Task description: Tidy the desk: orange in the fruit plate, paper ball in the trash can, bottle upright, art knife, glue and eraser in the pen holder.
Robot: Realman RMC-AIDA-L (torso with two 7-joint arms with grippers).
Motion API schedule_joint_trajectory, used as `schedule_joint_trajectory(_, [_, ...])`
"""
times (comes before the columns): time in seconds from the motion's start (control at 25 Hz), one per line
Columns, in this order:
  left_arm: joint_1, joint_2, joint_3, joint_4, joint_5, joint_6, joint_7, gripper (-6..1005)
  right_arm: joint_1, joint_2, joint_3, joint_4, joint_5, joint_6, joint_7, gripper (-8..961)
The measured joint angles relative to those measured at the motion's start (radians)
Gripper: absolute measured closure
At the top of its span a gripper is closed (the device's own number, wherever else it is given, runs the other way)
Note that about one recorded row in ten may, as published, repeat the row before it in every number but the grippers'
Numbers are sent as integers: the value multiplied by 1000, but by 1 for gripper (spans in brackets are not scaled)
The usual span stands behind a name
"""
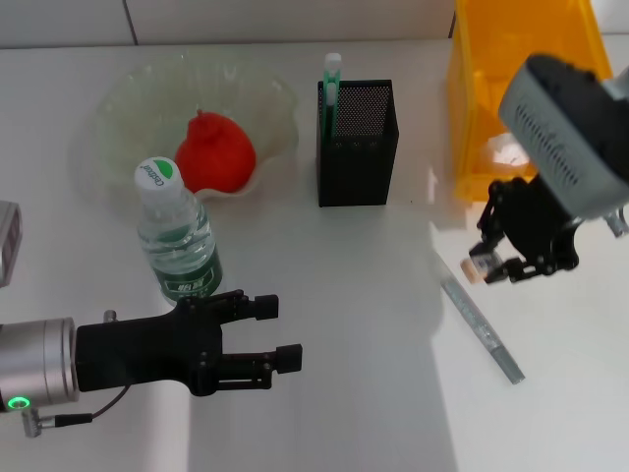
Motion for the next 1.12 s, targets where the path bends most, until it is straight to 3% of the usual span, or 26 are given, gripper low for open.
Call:
schedule_joint_trajectory(0.2, [0,4,3,3,9,6,-10,140,24,-24,281,-87,201,-31,79,698])
schedule_joint_trajectory(0.28, [0,4,6,4,10,7,-10,140,24,-24,301,-86,239,-9,105,694])
schedule_joint_trajectory(0.4, [0,5,9,4,11,8,-9,140,12,-14,308,-49,340,135,165,688])
schedule_joint_trajectory(0.48, [0,5,13,4,11,10,-10,140,17,-4,299,38,395,244,184,683])
schedule_joint_trajectory(0.76, [0,3,15,4,11,27,-12,140,70,0,299,245,428,425,195,668])
schedule_joint_trajectory(1.12, [2,2,15,4,11,28,-12,140,112,1,297,328,441,481,238,649])
